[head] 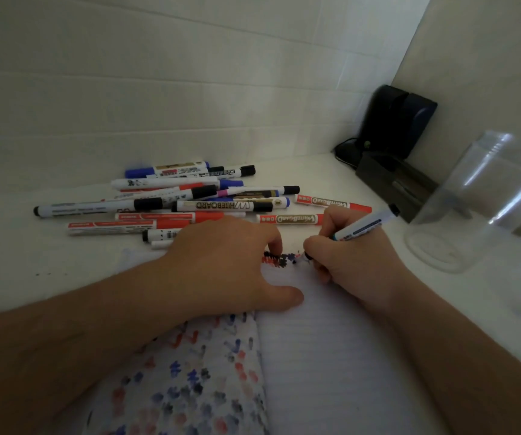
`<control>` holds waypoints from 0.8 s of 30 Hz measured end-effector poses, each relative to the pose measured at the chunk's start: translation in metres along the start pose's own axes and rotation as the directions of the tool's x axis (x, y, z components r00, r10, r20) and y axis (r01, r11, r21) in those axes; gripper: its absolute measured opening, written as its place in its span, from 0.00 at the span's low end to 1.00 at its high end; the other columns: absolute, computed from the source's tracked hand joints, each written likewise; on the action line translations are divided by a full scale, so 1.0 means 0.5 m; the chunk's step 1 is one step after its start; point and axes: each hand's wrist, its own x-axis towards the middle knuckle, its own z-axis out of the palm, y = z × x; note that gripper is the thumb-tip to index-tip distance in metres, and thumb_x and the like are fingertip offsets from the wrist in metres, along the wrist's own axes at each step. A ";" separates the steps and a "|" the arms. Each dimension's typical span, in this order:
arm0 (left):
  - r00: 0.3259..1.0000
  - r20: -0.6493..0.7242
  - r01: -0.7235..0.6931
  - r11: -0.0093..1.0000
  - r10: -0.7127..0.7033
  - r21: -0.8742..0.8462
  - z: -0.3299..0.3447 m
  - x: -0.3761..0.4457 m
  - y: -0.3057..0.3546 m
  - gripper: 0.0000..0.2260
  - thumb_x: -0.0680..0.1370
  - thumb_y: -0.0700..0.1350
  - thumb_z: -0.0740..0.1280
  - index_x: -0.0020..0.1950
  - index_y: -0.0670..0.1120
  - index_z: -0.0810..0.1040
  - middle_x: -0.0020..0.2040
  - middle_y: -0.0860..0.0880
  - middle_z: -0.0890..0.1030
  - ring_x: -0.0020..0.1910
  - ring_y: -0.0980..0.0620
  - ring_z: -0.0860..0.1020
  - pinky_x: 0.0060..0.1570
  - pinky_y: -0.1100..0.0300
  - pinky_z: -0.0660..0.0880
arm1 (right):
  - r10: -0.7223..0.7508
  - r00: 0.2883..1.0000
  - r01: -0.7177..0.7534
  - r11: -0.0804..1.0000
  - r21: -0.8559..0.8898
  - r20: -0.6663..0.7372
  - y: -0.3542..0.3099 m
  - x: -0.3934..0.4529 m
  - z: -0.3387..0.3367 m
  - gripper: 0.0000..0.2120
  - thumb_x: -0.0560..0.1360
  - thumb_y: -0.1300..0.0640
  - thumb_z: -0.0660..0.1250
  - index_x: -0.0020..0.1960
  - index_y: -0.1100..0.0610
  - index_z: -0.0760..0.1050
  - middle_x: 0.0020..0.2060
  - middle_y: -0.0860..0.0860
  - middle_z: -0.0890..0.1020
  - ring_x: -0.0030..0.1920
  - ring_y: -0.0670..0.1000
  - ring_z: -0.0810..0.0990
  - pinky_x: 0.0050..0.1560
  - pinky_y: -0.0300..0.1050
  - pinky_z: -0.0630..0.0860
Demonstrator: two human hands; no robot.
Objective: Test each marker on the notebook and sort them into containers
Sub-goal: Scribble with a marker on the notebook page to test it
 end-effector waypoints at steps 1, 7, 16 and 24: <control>1.000 -0.002 0.002 1.000 -0.002 0.002 0.000 -0.001 0.000 0.32 0.64 0.81 0.61 0.62 0.66 0.71 0.47 0.61 0.75 0.46 0.59 0.74 0.35 0.60 0.66 | 0.009 1.000 -0.009 0.999 0.031 0.001 0.001 -0.001 -0.001 0.10 0.72 0.67 0.72 0.37 0.64 0.71 0.28 0.59 0.81 0.25 0.52 0.78 0.27 0.43 0.73; 1.000 -0.009 -0.002 1.000 0.002 0.008 0.000 0.000 0.000 0.32 0.64 0.81 0.61 0.62 0.65 0.71 0.47 0.61 0.74 0.46 0.59 0.73 0.34 0.60 0.65 | -0.026 0.999 0.025 0.999 0.021 0.037 -0.002 -0.004 0.000 0.11 0.74 0.65 0.74 0.37 0.62 0.74 0.28 0.58 0.82 0.25 0.51 0.79 0.28 0.41 0.75; 1.000 -0.015 -0.010 1.000 0.010 0.006 0.001 -0.002 0.000 0.33 0.64 0.81 0.61 0.63 0.65 0.71 0.49 0.61 0.76 0.46 0.58 0.74 0.36 0.60 0.66 | 0.029 1.000 -0.029 0.995 0.099 -0.004 0.006 0.001 -0.003 0.10 0.74 0.65 0.73 0.38 0.63 0.73 0.31 0.60 0.83 0.26 0.52 0.79 0.26 0.40 0.74; 0.996 -0.078 -0.059 0.992 0.051 -0.108 0.010 -0.012 -0.004 0.28 0.70 0.74 0.64 0.66 0.64 0.65 0.50 0.62 0.75 0.46 0.61 0.74 0.38 0.59 0.69 | -0.005 1.000 0.003 0.998 0.068 0.030 0.005 0.001 0.000 0.11 0.71 0.66 0.73 0.37 0.66 0.71 0.27 0.60 0.79 0.25 0.52 0.76 0.27 0.44 0.72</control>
